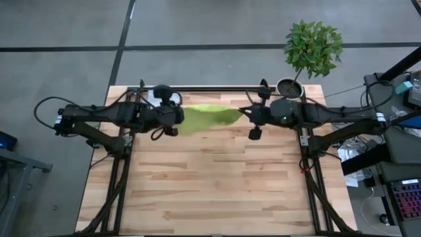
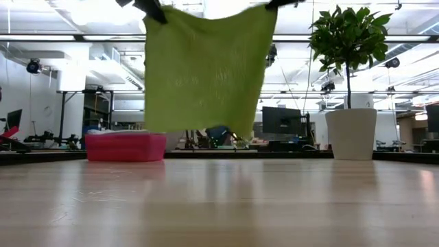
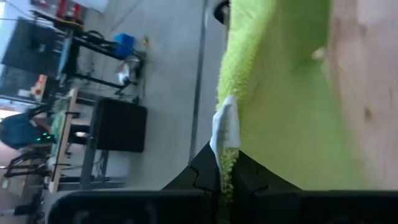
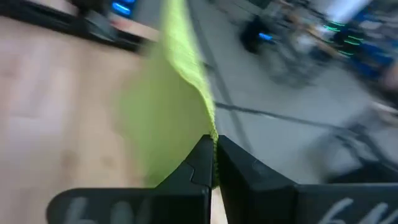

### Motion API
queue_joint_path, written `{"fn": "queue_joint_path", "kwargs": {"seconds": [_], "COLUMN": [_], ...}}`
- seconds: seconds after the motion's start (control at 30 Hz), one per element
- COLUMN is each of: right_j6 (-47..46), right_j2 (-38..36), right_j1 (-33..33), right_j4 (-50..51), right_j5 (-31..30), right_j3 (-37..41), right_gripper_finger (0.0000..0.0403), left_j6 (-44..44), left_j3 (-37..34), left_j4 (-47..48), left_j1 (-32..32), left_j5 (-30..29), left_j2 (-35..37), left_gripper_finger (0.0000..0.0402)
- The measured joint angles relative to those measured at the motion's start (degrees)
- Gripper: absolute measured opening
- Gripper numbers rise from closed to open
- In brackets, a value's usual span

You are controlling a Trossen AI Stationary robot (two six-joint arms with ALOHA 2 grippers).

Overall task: Fold microfiber towels
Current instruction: Fold the light green microfiber cloth

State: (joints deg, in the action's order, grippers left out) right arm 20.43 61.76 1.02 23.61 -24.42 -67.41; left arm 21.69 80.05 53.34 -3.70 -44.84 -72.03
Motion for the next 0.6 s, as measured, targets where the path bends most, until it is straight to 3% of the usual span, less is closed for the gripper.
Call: {"fn": "queue_joint_path", "kwargs": {"seconds": [0.1, 0.2, 0.27, 0.3, 0.37, 0.43, 0.5, 0.53, 0.6], "right_j6": [-2.39, -4.9, -6.68, -7.81, -8.72, -6.42, -3.98, -3.56, -4.0], "right_j2": [0.44, 0.61, 0.57, 0.5, 0.39, 0.39, 0.46, 0.67, 1.08], "right_j1": [0.09, 0.07, 0.16, 0.37, 0.86, 0.58, -0.26, -0.82, -1.71], "right_j4": [4.67, 10.47, 10.31, 10.13, 11.04, 13.06, 15.53, 16.16, 16.4], "right_j5": [8.94, 20.1, 19.44, 15.35, 5.05, 3.44, 10.5, 15.25, 23.81], "right_j3": [-3.66, -6.33, -7.42, -7.82, -8.08, -7.98, -7.87, -7.79, -7.52], "right_gripper_finger": [0.0008, 0.0008, 0.0008, 0.0008, 0.0008, 0.0008, 0.0008, 0.0008, 0.0008], "left_j6": [-0.36, -1.8, -1.81, -1.81, -2.79, -4.54, -5.39, -5.75, -5.79], "left_j3": [2.29, 3.47, 3.56, 3.56, 3.42, 3.39, 3.35, 3.35, 3.31], "left_j4": [-0.31, -0.39, -1.84, -2.43, -2.12, -1.53, -0.24, 0.5, 1.23], "left_j1": [-0.05, -0.38, -0.5, -0.68, -0.92, -0.87, -0.82, -0.76, -0.76], "left_j5": [1.23, 16.53, 26.41, 27.53, 22.91, 12.77, 5.98, 6.24, 12.08], "left_j2": [0.0, 0.64, 1.03, 1.21, 1.33, 1.24, 1.2, 1.2, 1.2], "left_gripper_finger": [0.0, 0.0, 0.0, 0.0, 0.0, 0.0, 0.0, 0.0, 0.0]}}
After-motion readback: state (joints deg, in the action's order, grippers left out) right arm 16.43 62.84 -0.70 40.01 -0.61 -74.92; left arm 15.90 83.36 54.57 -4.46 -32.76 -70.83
